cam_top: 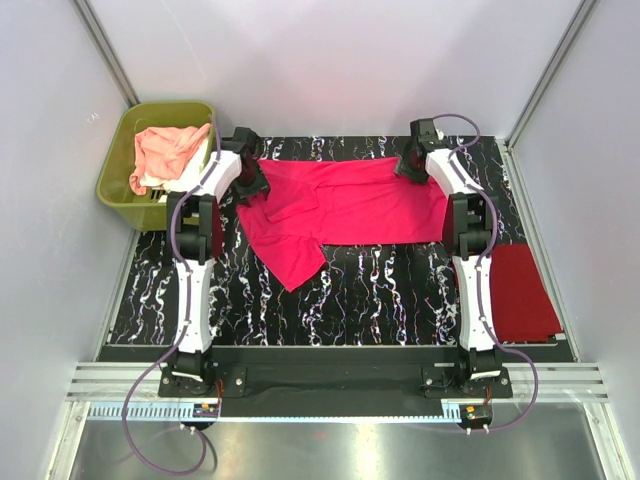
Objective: Fold and stack the t-shirts
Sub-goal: Fold the tshirt
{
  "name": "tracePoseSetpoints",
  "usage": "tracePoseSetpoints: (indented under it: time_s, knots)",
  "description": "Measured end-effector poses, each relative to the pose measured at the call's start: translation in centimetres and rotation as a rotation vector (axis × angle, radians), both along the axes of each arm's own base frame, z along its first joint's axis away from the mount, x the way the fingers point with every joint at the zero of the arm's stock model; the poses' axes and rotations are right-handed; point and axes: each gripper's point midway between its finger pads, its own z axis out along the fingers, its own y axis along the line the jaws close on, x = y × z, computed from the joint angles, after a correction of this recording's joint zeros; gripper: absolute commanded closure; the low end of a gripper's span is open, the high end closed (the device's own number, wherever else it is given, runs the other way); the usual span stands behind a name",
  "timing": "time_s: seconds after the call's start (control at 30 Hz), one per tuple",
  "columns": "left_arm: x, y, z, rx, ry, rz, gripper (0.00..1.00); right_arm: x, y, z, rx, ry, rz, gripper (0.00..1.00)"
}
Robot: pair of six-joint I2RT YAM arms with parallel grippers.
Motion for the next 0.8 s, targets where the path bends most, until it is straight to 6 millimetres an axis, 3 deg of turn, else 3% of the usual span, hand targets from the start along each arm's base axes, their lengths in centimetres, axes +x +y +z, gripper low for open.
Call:
tracePoseSetpoints:
  time_s: [0.23, 0.37, 0.5, 0.63, 0.7, 0.8]
  knots:
    - [-0.4, -0.5, 0.1, 0.015, 0.001, -0.113, 0.39, -0.3, 0.7, 0.3, 0.028, 0.024, 0.034, 0.29]
    - [-2.7, -2.4, 1.6, 0.031, 0.002, -0.197, 0.37, -1.6, 0.6, 0.7, 0.013, 0.061, 0.066, 0.18]
    - [-4.3, -4.4, 6.2, 0.035, -0.077, -0.252, 0.32, -4.2, -0.1, 3.6, -0.012, 0.084, 0.094, 0.13]
    - [-5.3, -5.8, 13.0, 0.016, -0.222, -0.283, 0.31, -7.0, -1.4, 9.6, -0.026, 0.033, 0.099, 0.13]
    - [-6.5, -6.3, 15.8, 0.003, -0.287, -0.298, 0.33, -8.7, -2.5, 11.6, -0.026, 0.012, 0.083, 0.16]
    - [-10.2, -6.3, 16.9, -0.018, -0.305, -0.322, 0.39, -12.2, -4.3, 13.6, -0.008, -0.004, 0.042, 0.26]
